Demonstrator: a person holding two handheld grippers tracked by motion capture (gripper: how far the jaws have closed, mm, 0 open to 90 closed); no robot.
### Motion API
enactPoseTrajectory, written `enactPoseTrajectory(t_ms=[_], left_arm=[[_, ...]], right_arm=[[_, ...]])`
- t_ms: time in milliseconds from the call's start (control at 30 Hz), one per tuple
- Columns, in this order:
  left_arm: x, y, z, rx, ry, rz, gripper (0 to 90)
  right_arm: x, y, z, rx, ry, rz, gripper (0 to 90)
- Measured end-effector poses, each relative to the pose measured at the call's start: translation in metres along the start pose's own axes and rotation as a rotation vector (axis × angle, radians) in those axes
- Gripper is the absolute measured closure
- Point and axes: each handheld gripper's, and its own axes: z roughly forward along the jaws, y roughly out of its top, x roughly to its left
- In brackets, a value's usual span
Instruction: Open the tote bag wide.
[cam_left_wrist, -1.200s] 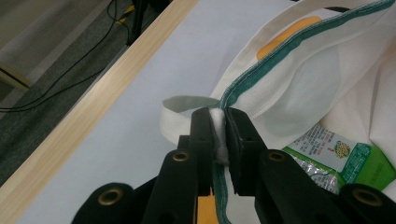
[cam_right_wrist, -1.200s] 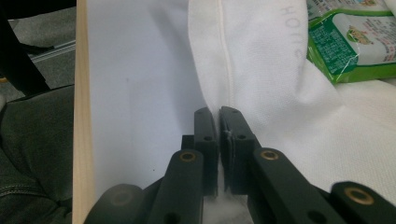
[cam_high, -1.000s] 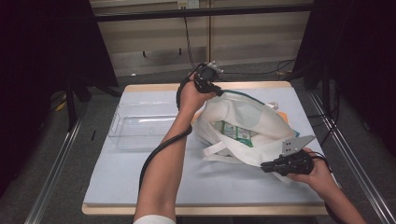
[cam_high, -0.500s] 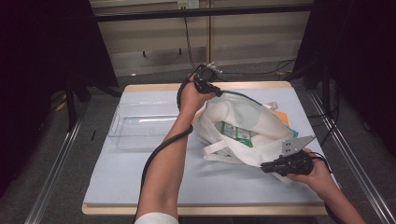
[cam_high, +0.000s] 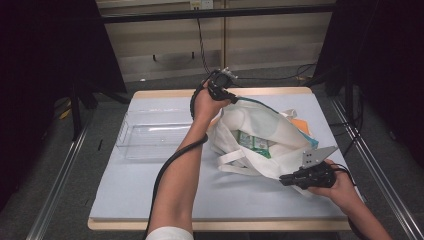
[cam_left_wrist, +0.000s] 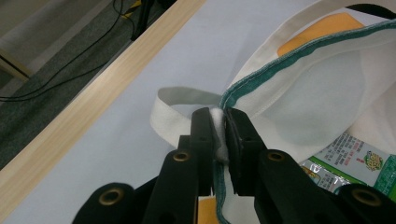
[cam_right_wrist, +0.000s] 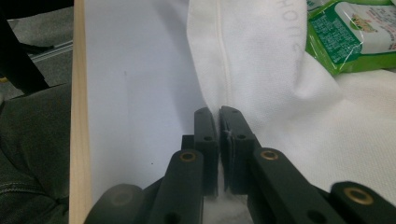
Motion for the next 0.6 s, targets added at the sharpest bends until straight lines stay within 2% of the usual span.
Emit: enactPoseTrajectory(t_ms=[100, 267, 367, 500, 600], left_arm=[[0.0025, 0.0000, 0.0007, 0.011, -0.002, 0.014, 82.2], [0.0035, 0.0003, 0.0026, 0.026, -0.003, 0.013, 82.2], [0.0029, -0.0013, 0.0045, 0.014, 0.003, -0.010, 82.1], [0.0036, -0.0020, 0.0037, 0.026, 0.001, 0.004, 82.0], [0.0010, -0.0022, 0.0034, 0.017, -0.002, -0.013, 81.9]], right_arm=[[0.0000, -0.0002, -0.0001, 0.000, 0.000, -0.001, 85.4], [0.0002, 0.0011, 0.0000, 0.011, -0.001, 0.007, 85.3], [0.0006, 0.0026, -0.0004, 0.014, -0.006, 0.000, 85.2], [-0.0001, 0.0021, -0.0009, 0.006, -0.003, 0.002, 85.1], [-0.0001, 0.0021, -0.0008, 0.009, -0.010, 0.006, 84.8]])
